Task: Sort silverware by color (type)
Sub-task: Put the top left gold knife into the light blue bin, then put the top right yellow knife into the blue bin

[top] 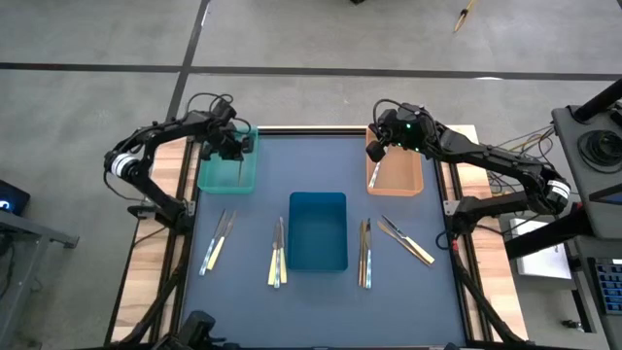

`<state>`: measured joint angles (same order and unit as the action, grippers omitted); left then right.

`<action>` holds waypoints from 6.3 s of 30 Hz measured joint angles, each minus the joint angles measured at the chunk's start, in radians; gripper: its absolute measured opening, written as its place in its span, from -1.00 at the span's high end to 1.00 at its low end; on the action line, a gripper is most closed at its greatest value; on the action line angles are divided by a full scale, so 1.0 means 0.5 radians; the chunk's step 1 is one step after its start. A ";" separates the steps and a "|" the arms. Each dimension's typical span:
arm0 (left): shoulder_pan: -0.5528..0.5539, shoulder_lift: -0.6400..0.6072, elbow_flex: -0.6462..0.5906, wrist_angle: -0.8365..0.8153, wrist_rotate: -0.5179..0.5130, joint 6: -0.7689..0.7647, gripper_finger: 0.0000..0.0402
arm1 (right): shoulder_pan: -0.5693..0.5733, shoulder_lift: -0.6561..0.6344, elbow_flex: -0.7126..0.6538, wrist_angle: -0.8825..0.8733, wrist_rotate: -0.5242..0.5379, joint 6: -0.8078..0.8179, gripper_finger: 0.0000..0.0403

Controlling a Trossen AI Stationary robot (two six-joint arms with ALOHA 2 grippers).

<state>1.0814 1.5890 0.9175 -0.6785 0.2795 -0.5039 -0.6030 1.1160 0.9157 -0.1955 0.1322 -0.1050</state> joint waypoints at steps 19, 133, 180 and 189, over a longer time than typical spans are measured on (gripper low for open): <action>-0.002 0.053 0.034 0.009 0.001 0.032 0.86 | 0.000 0.000 0.000 0.000 0.000 0.000 0.95; -1.017 -1.283 -0.973 2.033 -0.352 0.834 0.81 | 1.407 0.449 -0.290 -1.620 -0.585 1.914 0.49; -1.016 -1.283 -0.973 2.076 -0.352 0.834 0.81 | 1.540 0.336 -0.574 -1.340 -0.301 2.228 0.86; -1.017 -1.284 -0.973 2.081 -0.352 0.819 0.81 | 1.534 0.289 -0.242 -1.541 0.140 2.258 0.86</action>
<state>0.5730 0.9471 0.4313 0.3620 0.1036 -0.0946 0.1642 1.2607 0.7946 -0.9660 0.2024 1.0241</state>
